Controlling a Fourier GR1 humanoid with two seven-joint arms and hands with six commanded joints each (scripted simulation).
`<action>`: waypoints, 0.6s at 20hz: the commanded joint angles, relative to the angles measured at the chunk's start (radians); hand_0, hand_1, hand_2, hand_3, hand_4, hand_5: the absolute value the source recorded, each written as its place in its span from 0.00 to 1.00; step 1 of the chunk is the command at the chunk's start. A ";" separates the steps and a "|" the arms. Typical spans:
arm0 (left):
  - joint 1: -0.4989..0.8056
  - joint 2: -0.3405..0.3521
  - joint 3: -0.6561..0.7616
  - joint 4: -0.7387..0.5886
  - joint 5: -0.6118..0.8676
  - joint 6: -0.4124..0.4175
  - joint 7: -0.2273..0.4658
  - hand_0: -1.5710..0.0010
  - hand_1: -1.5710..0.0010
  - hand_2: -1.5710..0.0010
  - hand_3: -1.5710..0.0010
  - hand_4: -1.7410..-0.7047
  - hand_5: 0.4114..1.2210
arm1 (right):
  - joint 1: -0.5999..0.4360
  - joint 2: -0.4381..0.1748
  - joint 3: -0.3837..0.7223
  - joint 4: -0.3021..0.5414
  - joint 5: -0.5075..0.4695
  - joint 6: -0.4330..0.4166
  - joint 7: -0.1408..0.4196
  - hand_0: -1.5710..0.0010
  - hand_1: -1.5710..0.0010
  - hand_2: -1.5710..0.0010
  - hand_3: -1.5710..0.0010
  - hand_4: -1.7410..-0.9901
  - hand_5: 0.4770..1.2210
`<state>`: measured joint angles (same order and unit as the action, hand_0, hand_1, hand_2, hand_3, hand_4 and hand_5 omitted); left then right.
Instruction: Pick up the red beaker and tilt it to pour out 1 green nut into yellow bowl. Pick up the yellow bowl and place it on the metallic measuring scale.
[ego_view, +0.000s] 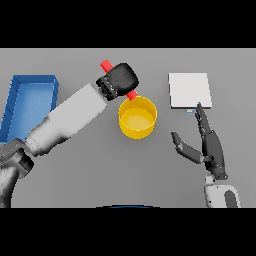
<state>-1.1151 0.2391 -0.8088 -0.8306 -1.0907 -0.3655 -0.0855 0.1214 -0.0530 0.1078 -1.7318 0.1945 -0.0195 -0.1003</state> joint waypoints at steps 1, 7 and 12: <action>-0.011 -0.001 -0.023 0.011 -0.022 0.011 -0.015 0.00 0.00 0.00 0.03 0.01 1.00 | -0.004 0.009 0.003 0.006 0.006 -0.008 0.002 1.00 1.00 1.00 1.00 0.73 0.14; -0.076 0.019 -0.149 0.027 -0.139 0.013 -0.081 0.00 0.00 0.00 0.01 0.00 1.00 | -0.023 0.010 -0.008 0.018 0.001 -0.016 0.003 1.00 1.00 1.00 1.00 0.79 0.12; -0.113 0.002 -0.238 0.062 -0.229 0.050 -0.112 0.00 0.00 0.00 0.00 0.01 1.00 | 0.003 0.002 -0.002 0.007 0.019 -0.019 -0.018 1.00 1.00 1.00 1.00 0.81 0.14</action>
<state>-1.2277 0.2408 -1.0463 -0.7689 -1.3200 -0.3166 -0.1979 0.1246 -0.0518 0.1060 -1.7249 0.2133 -0.0387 -0.1190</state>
